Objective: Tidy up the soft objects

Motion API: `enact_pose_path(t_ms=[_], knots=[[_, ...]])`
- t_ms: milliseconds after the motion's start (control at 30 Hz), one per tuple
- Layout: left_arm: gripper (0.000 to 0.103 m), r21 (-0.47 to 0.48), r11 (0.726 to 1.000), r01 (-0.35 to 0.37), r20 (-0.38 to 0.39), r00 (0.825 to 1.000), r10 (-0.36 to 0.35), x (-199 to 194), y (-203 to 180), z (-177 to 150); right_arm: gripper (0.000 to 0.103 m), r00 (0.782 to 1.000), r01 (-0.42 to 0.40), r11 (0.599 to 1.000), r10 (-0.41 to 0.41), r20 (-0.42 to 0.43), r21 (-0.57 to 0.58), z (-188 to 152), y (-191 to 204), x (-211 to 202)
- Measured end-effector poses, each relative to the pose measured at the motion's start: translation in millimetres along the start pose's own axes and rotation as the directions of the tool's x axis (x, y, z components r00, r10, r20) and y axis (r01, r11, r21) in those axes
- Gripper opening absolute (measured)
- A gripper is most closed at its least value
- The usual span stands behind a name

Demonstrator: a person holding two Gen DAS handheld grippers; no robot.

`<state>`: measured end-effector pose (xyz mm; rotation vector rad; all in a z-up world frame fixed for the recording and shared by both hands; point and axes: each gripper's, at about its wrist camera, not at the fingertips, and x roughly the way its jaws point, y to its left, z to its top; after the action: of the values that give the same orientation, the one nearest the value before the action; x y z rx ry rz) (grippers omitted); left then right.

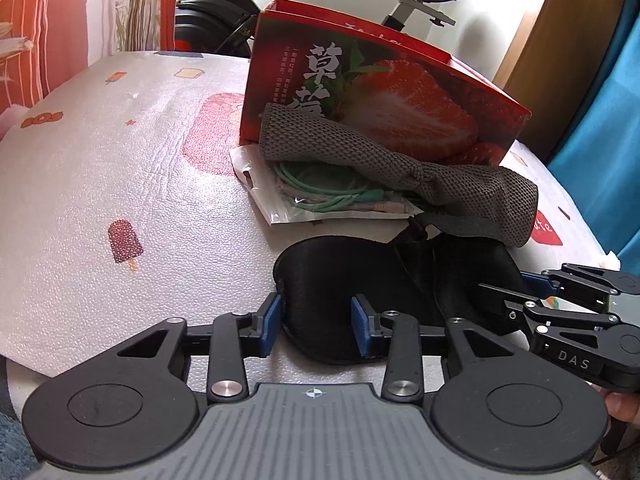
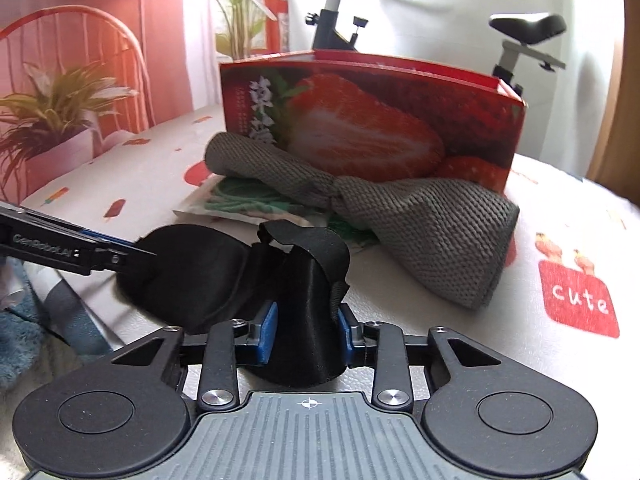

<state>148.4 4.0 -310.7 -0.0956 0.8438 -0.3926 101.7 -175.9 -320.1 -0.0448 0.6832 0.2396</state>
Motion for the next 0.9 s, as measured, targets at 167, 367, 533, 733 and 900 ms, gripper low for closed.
enact_pose_path(t_ms=[167, 367, 533, 733, 900], knots=[[0.018, -0.014, 1.0, 0.008, 0.05, 0.999, -0.008, -8.6, 2.0, 0.0, 0.028, 1.0, 0.001, 1.0, -0.001, 0.008, 0.0, 0.3, -0.2, -5.7], [0.012, -0.012, 0.999, 0.031, 0.105, 0.994, -0.029, -20.0, 1.9, 1.7, 0.029, 1.0, -0.011, 1.0, 0.01, 0.018, 0.028, 1.0, -5.1, -7.1], [0.011, 0.006, 1.0, 0.031, 0.154, 0.988, -0.031, -31.7, -1.1, 3.0, 0.029, 0.999, -0.024, 0.999, 0.023, 0.04, 0.038, 1.8, -7.5, -11.3], [0.011, 0.021, 0.999, 0.027, 0.203, 0.979, -0.03, -45.7, -3.4, 15.8, 0.029, 0.995, -0.049, 0.997, 0.043, 0.092, 0.055, 8.2, -10.3, -20.9], [0.011, 0.017, 0.999, 0.043, 0.268, 0.962, -0.046, -60.4, -5.1, 38.4, 0.029, 0.988, -0.072, 0.995, 0.061, 0.145, 0.075, 26.4, -16.5, -31.3]])
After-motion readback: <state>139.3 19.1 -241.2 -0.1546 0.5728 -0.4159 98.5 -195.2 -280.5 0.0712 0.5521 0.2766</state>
